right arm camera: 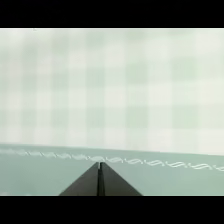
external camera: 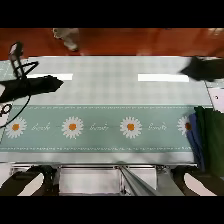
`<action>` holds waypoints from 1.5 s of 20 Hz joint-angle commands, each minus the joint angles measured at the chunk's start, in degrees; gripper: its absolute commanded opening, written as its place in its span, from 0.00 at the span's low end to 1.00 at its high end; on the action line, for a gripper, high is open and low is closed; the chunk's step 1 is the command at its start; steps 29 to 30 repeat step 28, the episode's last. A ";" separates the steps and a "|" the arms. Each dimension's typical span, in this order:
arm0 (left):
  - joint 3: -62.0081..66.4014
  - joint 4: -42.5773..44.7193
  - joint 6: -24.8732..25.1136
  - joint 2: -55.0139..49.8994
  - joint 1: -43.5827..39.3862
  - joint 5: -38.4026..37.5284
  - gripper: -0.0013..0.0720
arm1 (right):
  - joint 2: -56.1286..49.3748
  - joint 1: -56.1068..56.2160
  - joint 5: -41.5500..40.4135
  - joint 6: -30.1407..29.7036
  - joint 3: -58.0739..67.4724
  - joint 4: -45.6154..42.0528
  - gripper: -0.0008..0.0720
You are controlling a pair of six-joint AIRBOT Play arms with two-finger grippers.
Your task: Fold the shirts.
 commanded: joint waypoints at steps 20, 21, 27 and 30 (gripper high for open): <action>11.82 12.66 -9.62 -19.43 -0.50 -16.92 0.05 | -20.02 16.22 5.25 9.27 1.46 -21.44 0.04; 11.82 12.66 -9.62 -19.43 -0.50 -16.92 0.04 | -20.02 16.22 5.25 9.27 1.46 -21.44 0.04; 11.82 12.66 -9.62 -19.43 -0.50 -16.83 0.05 | -20.02 16.22 5.25 9.25 1.46 -21.44 0.04; 11.82 12.66 -9.62 -19.43 -0.50 -16.83 0.05 | -20.02 16.22 5.25 9.27 1.46 -21.44 0.04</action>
